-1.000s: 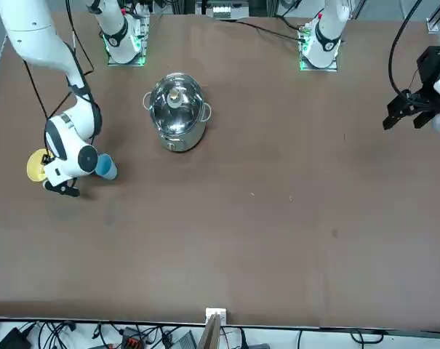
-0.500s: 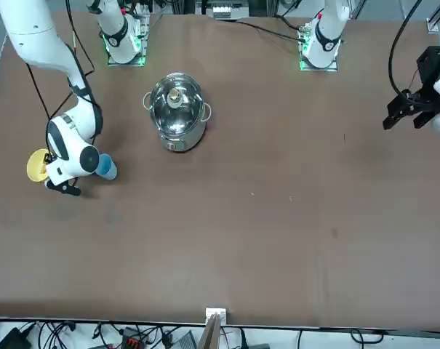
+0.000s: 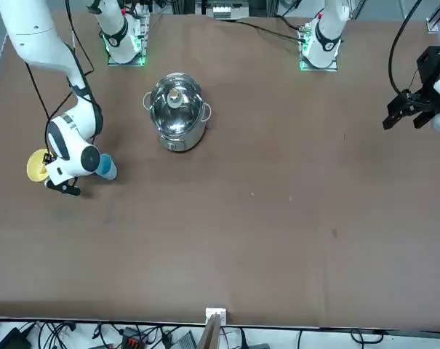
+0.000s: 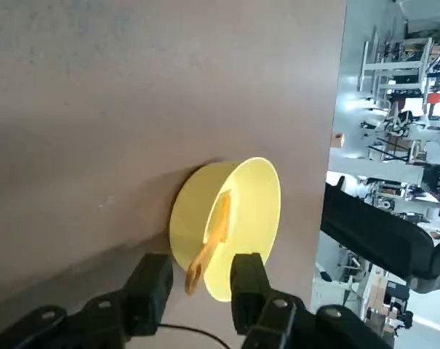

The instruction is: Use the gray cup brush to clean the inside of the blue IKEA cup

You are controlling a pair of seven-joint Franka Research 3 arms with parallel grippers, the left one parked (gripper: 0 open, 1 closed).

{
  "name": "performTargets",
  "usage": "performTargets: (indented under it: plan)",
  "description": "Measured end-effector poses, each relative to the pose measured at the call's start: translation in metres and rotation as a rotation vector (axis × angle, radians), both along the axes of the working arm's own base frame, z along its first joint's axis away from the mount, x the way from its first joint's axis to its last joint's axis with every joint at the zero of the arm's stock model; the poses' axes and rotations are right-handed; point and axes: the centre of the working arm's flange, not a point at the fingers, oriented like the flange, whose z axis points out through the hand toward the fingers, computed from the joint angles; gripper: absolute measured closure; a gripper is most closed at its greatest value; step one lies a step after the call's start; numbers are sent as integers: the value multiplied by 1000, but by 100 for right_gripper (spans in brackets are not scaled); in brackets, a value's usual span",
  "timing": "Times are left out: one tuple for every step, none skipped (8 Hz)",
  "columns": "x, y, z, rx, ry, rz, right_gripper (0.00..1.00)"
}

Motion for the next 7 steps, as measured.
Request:
performTargets:
  plan:
    - [0,0,-2,-5,-2,2,48]
    - [-1,0,-4,-8,-1,1,49]
    - [-2,0,-6,-9,0,1,51]
    - [-2,0,-8,-9,2,0,52]
    - [-2,-1,-9,-10,3,0,57]
    - [-2,-1,-9,-11,4,0,58]
    - [-2,0,-9,-11,3,1,59]
